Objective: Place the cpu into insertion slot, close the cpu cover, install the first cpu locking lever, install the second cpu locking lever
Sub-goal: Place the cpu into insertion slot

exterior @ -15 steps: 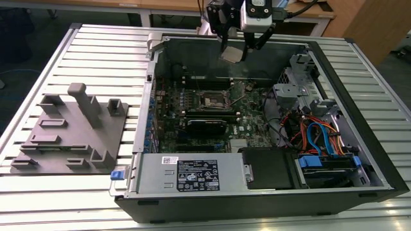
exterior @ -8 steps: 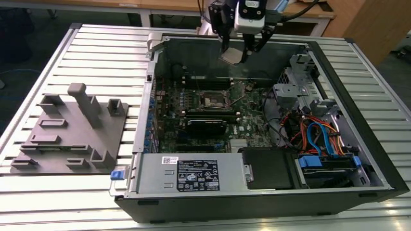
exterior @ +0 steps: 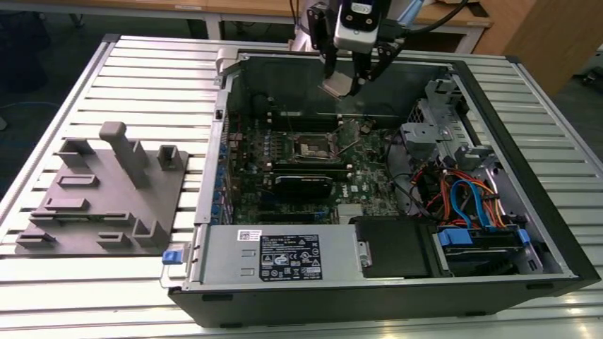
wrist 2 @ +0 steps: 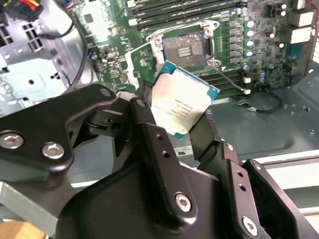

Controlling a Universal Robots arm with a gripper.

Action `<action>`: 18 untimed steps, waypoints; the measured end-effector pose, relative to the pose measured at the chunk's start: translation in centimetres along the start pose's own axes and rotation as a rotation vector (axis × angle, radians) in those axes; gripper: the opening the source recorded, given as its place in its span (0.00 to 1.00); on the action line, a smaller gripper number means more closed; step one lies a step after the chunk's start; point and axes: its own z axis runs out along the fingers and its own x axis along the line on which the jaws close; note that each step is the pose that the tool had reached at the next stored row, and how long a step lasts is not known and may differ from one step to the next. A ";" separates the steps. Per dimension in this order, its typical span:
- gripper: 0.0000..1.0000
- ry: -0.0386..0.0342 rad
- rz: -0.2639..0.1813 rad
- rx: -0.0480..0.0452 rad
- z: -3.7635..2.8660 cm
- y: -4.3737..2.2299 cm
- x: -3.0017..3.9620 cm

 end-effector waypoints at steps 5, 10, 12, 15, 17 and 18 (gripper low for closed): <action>0.54 -0.0006 0.031 0.0012 0.13 -0.01 -0.01; 0.54 -0.0005 0.031 0.0010 0.14 -0.01 -0.01; 0.54 -0.0015 0.046 0.0003 0.16 0.00 -0.01; 0.54 -0.0033 0.075 -0.0006 0.17 -0.01 -0.01; 0.54 -0.0034 0.075 -0.0007 0.17 -0.01 -0.01; 0.54 -0.0040 0.082 -0.0009 0.17 -0.01 -0.01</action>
